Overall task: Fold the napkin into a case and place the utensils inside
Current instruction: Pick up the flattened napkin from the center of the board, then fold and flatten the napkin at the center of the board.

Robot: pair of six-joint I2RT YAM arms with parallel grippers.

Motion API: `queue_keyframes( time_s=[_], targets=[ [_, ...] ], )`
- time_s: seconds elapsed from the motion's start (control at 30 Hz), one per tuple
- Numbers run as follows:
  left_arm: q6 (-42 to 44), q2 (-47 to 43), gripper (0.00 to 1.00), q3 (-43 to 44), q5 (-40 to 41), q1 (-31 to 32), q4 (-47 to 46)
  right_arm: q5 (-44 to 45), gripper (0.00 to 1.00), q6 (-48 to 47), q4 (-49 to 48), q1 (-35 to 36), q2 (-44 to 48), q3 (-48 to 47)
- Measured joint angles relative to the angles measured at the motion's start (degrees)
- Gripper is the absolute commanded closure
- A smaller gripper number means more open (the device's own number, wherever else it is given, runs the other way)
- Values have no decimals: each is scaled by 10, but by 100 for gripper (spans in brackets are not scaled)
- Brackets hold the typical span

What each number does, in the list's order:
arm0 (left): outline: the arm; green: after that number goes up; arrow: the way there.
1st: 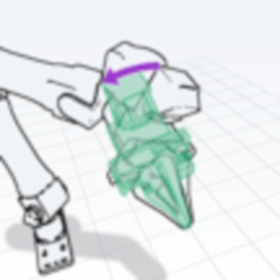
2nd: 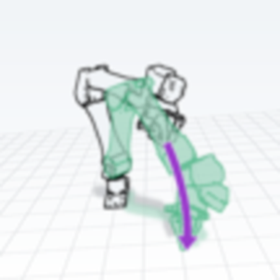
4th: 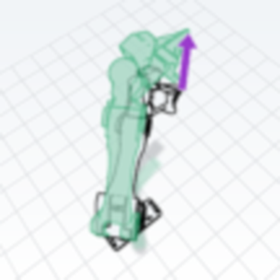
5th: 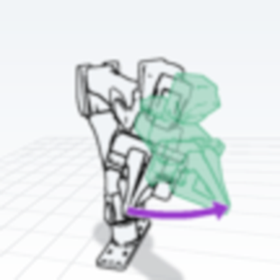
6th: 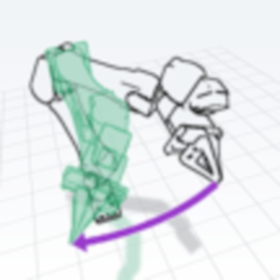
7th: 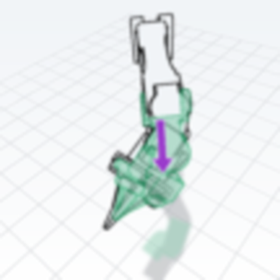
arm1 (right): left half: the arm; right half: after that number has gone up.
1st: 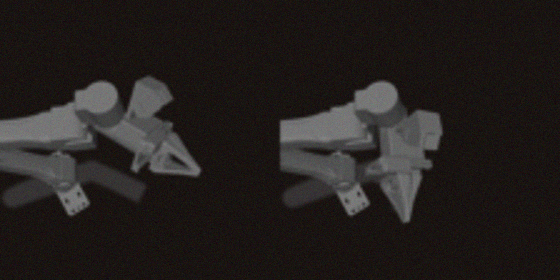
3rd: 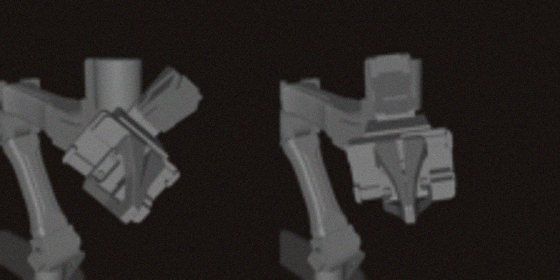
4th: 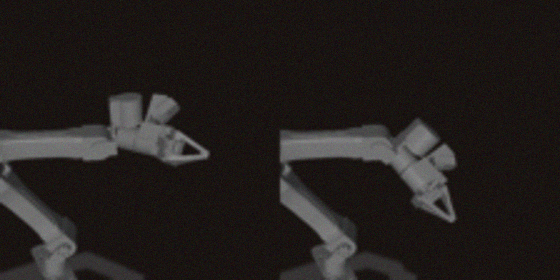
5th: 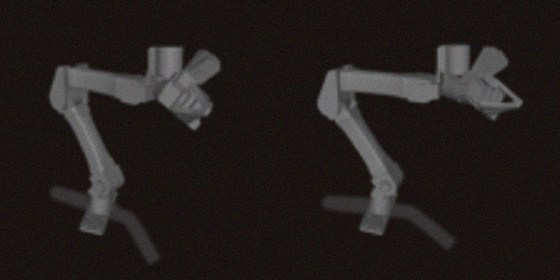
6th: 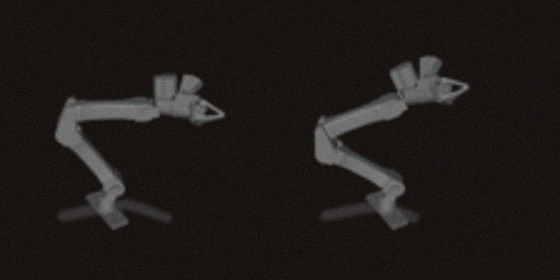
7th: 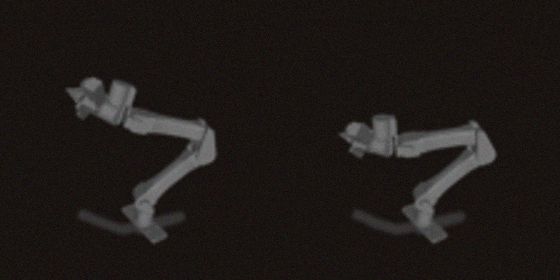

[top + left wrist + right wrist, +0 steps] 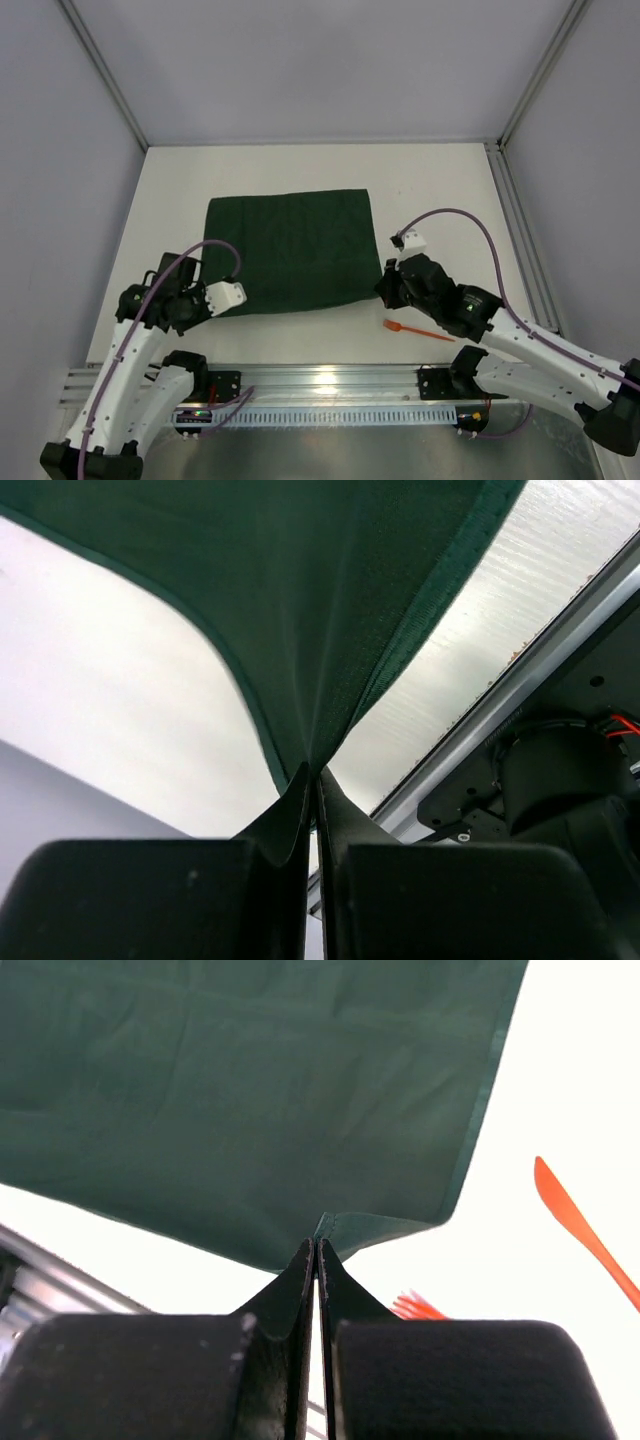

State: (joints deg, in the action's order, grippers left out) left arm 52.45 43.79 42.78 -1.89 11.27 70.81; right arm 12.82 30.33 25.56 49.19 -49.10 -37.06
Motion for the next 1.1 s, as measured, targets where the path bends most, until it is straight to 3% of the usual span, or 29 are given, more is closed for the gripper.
queue_keyframes(
  time_s=[0.17, 0.3, 0.43, 0.67, 0.87, 1.1],
  targets=[
    [-15, -62, 100, 56, -7, 0, 40, 1, 96, 14, 52, 6, 65, -14],
    [-45, -42, 100, 83, -7, 0, 42, 15, 96, 14, 71, 2, 46, -46],
    [-81, 49, 100, 107, 4, 0, 1, 24, 96, -9, 61, -48, -63, -132],
    [-134, 240, 100, 156, 55, -4, -165, -16, 96, -50, -20, -186, -289, -227],
    [-170, 382, 100, 215, 73, -23, -269, -22, 96, -78, -51, -216, -418, -302],
    [-182, 458, 100, 230, 83, -35, -326, -30, 96, -91, -75, -238, -494, -360]
  ],
)
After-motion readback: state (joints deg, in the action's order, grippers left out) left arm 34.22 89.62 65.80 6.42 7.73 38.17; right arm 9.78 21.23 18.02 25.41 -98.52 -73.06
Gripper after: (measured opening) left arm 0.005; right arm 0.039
